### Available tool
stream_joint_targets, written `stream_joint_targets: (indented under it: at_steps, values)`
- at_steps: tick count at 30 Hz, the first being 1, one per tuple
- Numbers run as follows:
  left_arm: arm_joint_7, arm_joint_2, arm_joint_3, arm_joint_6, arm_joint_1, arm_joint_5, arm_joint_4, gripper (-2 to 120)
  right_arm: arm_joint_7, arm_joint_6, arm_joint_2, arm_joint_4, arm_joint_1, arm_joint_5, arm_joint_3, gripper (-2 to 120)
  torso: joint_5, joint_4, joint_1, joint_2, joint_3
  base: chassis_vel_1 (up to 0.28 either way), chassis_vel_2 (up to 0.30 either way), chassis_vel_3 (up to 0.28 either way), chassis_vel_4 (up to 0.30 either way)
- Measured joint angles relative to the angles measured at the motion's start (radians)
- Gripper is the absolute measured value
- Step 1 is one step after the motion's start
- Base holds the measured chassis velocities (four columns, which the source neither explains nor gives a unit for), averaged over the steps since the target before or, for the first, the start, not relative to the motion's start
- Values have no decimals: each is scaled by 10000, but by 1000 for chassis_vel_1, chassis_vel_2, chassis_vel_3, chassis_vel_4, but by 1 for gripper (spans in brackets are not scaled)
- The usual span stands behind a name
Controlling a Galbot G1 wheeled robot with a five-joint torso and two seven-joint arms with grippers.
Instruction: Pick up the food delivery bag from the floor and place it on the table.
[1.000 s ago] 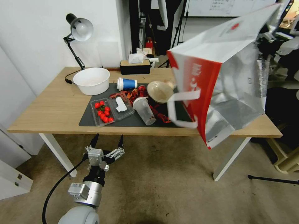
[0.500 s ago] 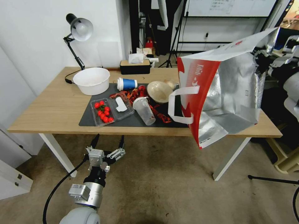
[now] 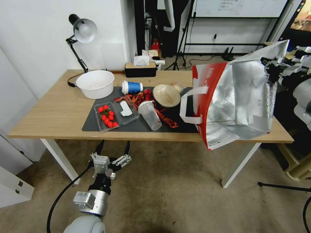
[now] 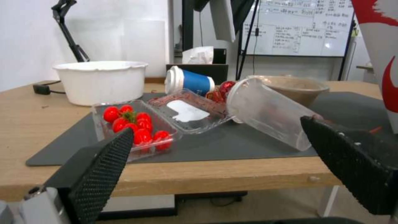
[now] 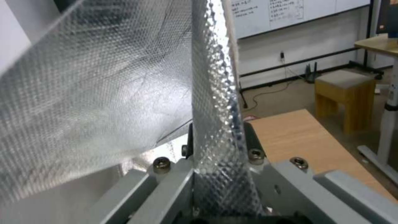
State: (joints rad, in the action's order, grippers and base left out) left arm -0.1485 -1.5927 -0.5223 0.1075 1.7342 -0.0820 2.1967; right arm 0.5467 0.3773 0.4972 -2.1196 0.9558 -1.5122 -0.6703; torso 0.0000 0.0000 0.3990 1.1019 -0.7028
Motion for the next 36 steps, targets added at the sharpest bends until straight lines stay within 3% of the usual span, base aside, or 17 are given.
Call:
stream_joint_targets:
  at_steps: [36]
  values:
    - [0, 105, -3, -36, -97, -62, -98, 100, -444, -82, 181, 823, 54, 878, 270, 0, 0, 0, -1, 0, 0, 0, 0, 0, 0]
